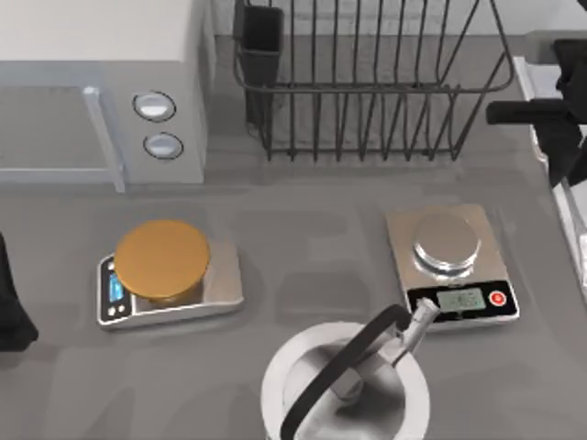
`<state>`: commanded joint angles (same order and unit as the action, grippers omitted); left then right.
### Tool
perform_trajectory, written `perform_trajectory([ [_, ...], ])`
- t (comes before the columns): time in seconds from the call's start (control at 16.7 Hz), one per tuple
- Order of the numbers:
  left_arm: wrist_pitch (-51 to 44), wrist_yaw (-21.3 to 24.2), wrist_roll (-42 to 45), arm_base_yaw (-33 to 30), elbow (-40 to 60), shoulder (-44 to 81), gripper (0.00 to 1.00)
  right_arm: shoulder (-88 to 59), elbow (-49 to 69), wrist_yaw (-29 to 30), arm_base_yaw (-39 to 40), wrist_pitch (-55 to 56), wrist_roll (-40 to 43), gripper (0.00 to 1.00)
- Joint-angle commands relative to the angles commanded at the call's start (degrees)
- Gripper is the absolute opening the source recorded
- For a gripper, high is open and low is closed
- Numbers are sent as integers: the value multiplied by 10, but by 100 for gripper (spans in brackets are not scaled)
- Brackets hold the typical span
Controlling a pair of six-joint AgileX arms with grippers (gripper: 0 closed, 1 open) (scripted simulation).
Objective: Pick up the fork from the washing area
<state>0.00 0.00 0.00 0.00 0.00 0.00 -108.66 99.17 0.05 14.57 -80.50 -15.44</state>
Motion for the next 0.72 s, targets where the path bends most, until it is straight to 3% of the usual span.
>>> perform_trajectory([
  [0.36, 0, 0, 0, 0, 0, 0, 100, -7, -19, 0, -2, 27, -4, 0],
  [0.72, 0, 0, 0, 0, 0, 0, 100, -26, -120, 2, 0, 141, -8, 0],
])
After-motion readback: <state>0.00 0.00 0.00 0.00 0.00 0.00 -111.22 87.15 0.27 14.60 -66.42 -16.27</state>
